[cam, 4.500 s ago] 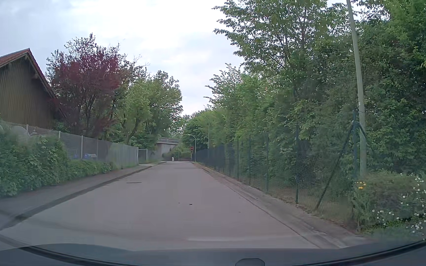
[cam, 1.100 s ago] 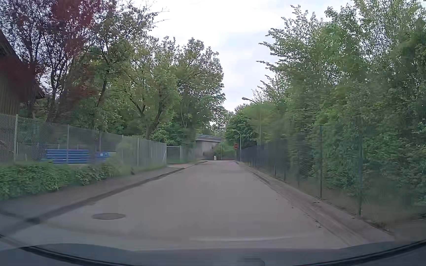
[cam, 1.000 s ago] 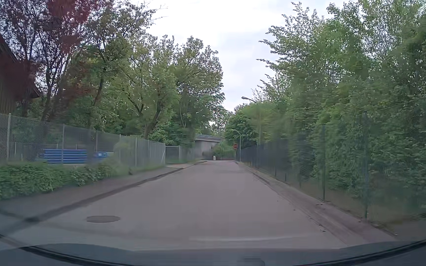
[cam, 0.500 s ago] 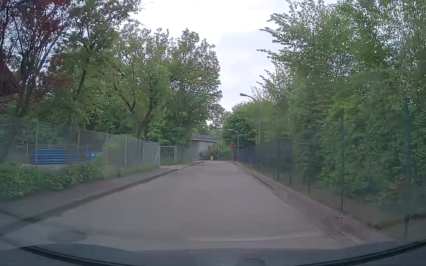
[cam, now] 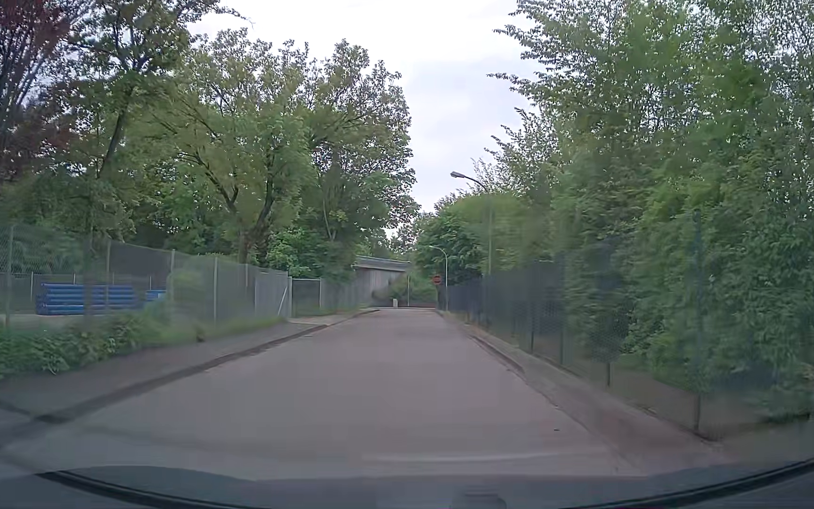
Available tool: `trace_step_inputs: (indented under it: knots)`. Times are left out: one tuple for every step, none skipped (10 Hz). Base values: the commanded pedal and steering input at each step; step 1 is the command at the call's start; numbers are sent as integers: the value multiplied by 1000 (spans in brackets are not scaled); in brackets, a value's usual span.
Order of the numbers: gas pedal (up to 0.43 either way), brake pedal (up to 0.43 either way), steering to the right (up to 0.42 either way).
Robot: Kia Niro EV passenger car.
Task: Follow the waypoints while adhering to traffic rules and regulations
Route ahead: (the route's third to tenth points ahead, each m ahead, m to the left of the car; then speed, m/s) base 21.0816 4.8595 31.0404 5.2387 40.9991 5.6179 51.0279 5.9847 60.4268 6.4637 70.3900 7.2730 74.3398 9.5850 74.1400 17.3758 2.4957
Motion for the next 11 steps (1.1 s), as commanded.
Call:
trace_step_inputs:
  knots:
    - [0,195,36]
    - [0,195,21]
    - [0,201,18]
    - [0,213,14]
    - [0,213,9]
    - [0,213,5]
    - [0,220,5]
    - [0,213,5]
    - [0,201,7]
    - [0,177,15]
    - [0,146,31]
